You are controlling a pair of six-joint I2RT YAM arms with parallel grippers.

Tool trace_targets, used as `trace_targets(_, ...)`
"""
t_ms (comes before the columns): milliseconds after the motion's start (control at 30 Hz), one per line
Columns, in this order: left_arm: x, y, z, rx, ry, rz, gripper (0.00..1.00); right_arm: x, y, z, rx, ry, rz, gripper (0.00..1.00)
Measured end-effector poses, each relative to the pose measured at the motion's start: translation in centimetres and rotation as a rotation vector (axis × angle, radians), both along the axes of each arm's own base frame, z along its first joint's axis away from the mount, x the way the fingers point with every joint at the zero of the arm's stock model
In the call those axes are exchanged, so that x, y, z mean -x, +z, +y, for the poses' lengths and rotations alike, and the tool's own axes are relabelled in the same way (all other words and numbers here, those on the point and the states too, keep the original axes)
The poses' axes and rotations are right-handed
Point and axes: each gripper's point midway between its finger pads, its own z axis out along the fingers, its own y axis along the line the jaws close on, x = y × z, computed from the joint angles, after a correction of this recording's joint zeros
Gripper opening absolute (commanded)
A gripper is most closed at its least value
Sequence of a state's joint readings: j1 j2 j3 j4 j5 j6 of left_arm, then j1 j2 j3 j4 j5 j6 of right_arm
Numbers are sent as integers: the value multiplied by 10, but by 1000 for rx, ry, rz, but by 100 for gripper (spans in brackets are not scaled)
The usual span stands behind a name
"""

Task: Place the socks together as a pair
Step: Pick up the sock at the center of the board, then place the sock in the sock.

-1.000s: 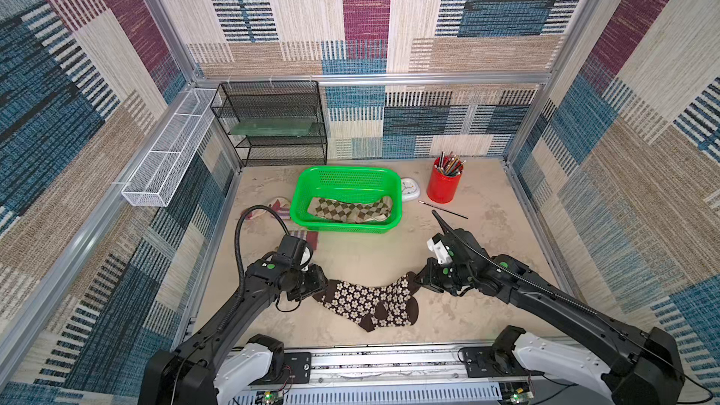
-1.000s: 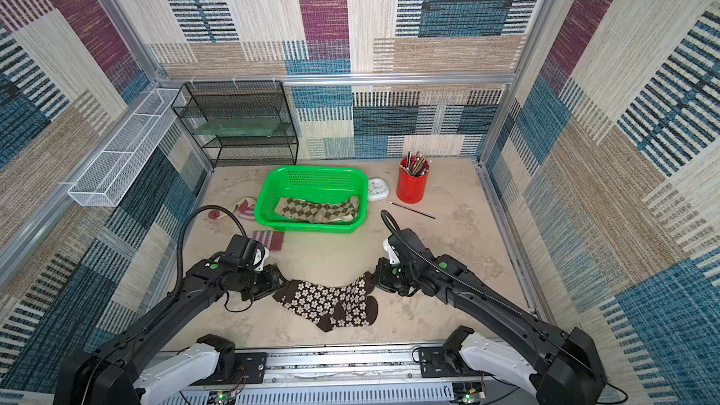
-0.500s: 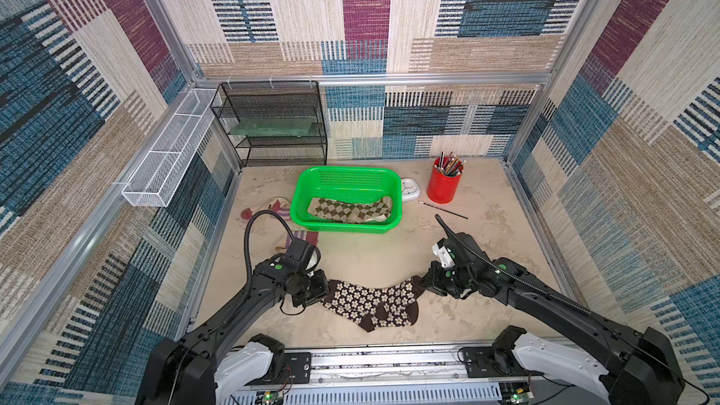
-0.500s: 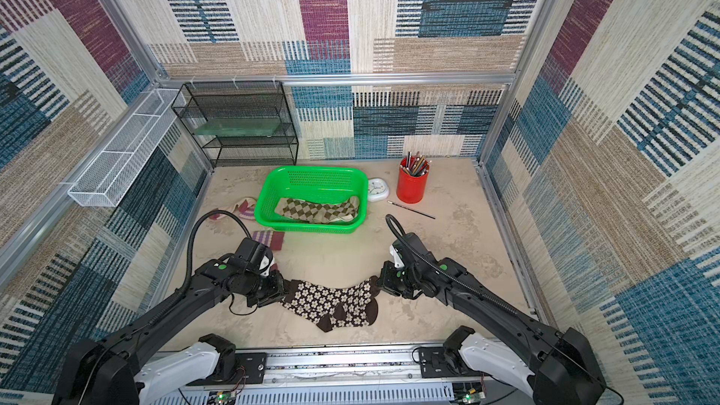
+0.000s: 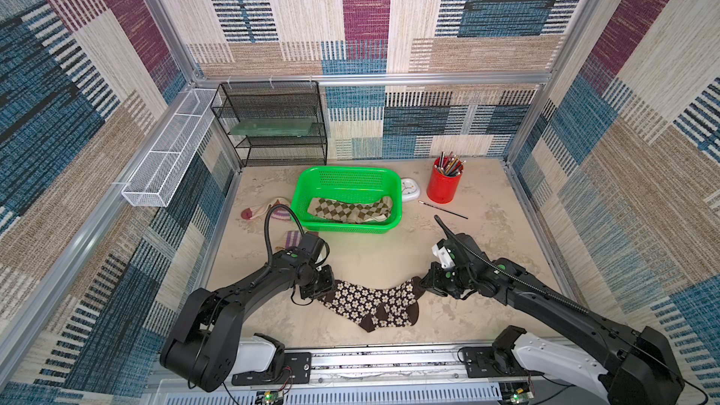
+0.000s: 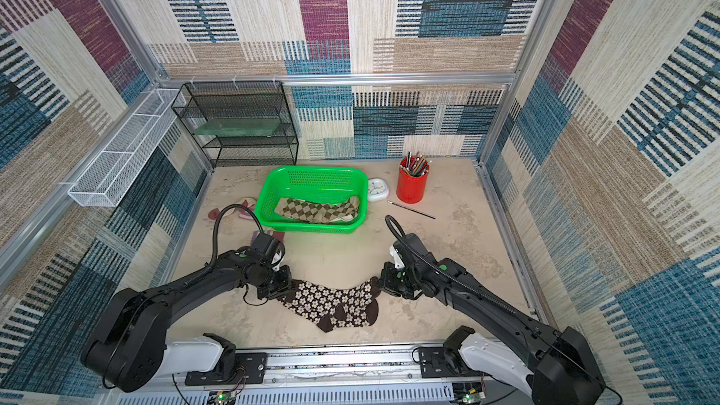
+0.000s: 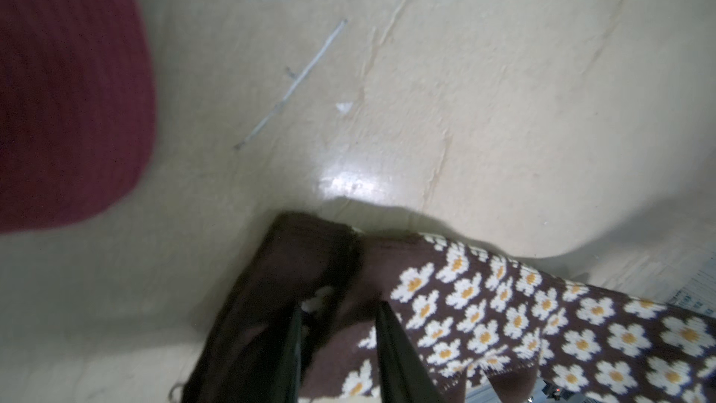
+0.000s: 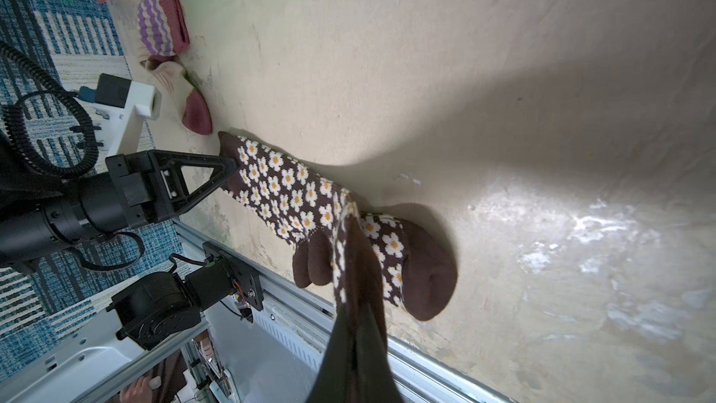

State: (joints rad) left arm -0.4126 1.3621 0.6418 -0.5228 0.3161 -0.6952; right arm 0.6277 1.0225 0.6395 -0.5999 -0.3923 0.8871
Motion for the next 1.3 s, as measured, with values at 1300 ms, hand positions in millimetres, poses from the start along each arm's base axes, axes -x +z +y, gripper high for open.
trace_targets(1300, 10, 107, 12, 86, -28, -139, 0, 60, 45, 40, -125, 95, 75, 2)
